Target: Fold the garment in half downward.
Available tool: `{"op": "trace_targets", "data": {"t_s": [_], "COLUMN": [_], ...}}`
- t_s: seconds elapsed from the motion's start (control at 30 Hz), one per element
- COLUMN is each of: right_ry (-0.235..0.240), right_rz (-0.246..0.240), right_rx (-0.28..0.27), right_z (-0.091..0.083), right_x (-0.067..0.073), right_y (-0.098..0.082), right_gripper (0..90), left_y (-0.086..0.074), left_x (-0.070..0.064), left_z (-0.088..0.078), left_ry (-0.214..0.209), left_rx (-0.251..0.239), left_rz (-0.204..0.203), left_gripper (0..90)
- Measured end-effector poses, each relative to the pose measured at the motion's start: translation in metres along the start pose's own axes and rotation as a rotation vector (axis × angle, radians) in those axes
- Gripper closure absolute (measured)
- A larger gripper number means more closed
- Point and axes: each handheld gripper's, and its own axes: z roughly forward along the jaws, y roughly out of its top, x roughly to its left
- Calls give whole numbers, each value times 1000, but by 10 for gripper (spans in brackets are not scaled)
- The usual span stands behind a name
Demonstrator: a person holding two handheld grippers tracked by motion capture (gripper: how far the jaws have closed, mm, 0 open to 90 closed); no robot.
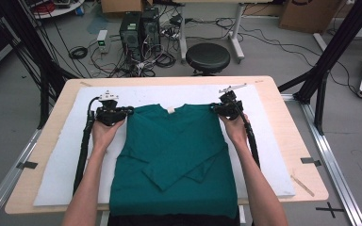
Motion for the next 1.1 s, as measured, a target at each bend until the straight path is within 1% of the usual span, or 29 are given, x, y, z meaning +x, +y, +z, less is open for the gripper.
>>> {"op": "trace_targets", "data": {"t_s": [0.07,0.1,0.13,0.2,0.23,0.3,0.37,0.43,0.57,0.6,0.67,0.7,0.8,0.87,0.93,1.0,1.1], "right_ry": [8,6,2,-17,-20,-17,-26,-36,-40,-39,-46,-48,-56,-63,-61,-46,-38], "right_rz": [16,22,23,17,21,25,19,17,24,28,21,17,14,14,23,30,29], "right_rx": [-13,-18,-23,-44,-44,-46,-68,-76,-87,-82,-99,-104,-132,-141,-149,-157,-134], "right_z": [-2,-3,-4,-7,-8,-9,-12,-15,-19,-20,-23,-25,-31,-33,-35,-37,-37], "right_x": [-2,-2,-3,-3,-3,-4,-4,-5,-8,-9,-10,-10,-10,-11,-13,-15,-15], "right_y": [6,9,13,19,23,30,35,40,43,44,46,47,49,49,48,48,46], "right_gripper": [854,854,854,854,854,854,854,854,853,853,853,853,853,853,853,853,852], "left_y": [7,11,14,20,24,29,34,40,51,54,59,62,69,72,75,75,72], "left_x": [0,0,1,2,3,6,7,8,8,8,6,4,1,-1,-3,-5,-6], "left_z": [-1,-1,-2,-2,-2,-2,-2,-2,-1,-1,-2,-3,-5,-6,-8,-9,-9], "left_ry": [9,11,15,20,21,30,32,25,17,12,13,12,18,20,19,15,12], "left_rx": [-10,-20,-32,-50,-62,-65,-73,-84,-92,-93,-106,-124,-118,-127,-139,-140,-125], "left_rz": [9,5,10,4,2,1,-1,-4,9,14,30,49,66,70,79,83,89], "left_gripper": [851,851,851,851,850,850,850,850,850,850,850,850,850,850,850,849,849]}}
